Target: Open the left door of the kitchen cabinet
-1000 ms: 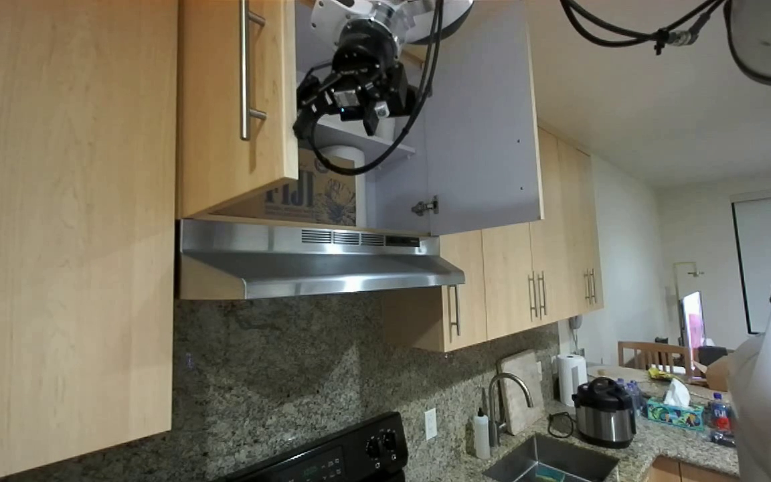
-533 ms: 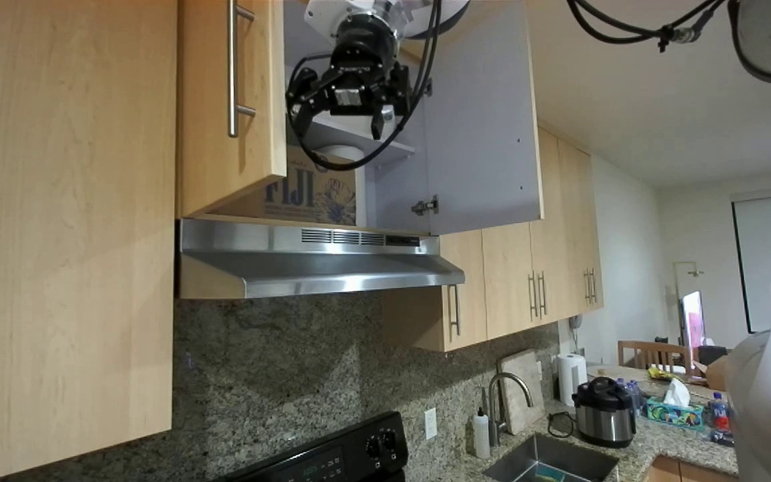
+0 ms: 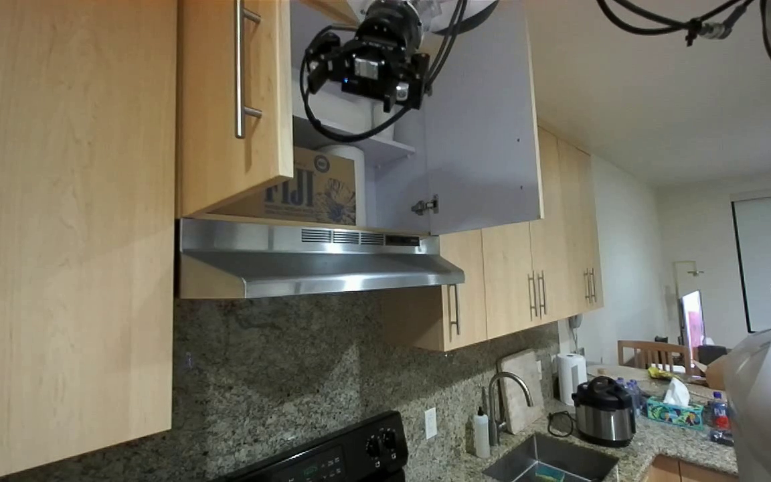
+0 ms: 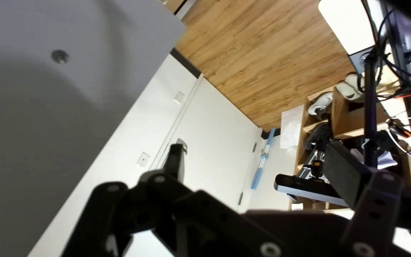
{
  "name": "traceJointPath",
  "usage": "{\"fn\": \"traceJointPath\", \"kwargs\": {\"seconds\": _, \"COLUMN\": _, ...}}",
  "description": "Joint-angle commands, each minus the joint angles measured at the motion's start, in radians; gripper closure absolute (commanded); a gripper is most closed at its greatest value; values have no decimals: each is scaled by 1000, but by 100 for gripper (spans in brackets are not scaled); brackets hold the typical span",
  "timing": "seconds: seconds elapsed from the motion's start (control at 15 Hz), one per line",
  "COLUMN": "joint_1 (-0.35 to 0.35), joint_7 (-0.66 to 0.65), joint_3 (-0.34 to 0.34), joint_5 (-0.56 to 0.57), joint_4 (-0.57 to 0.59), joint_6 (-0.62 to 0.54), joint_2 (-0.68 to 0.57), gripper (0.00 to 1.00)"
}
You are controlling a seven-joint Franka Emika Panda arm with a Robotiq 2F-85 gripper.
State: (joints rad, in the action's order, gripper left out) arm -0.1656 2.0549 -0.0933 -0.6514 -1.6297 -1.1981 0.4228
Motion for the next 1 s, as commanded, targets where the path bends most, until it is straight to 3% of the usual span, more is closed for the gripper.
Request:
{"fn": "traceJointPath", "kwargs": {"seconds": 0.0, "joint_1": 50, "joint_7": 45, "joint_3": -44, "joint_5": -88, "joint_4": -29, "joint_6": -90, "joint_2": 55, "gripper": 0}}
{"fn": "traceJointPath", "kwargs": {"seconds": 0.47, "joint_1": 163, "joint_7": -94, "joint_3": -139, "joint_5": -226, "joint_4": -20, "joint_6": -228, "joint_2": 84, "gripper": 0}}
{"fn": "traceJointPath", "kwargs": {"seconds": 0.67, "joint_1": 215, "joint_7": -145, "joint_3": -165, "joint_5": -223, "joint_4": -20, "joint_6": -309, "joint_2": 71, "gripper": 0}}
{"fn": "traceJointPath", "kwargs": {"seconds": 0.93, "joint_1": 266, "joint_7": -202, "joint_3": -226, "joint_5": -191, "joint_4": 72, "joint_6": -403, "joint_2": -26, "gripper": 0}}
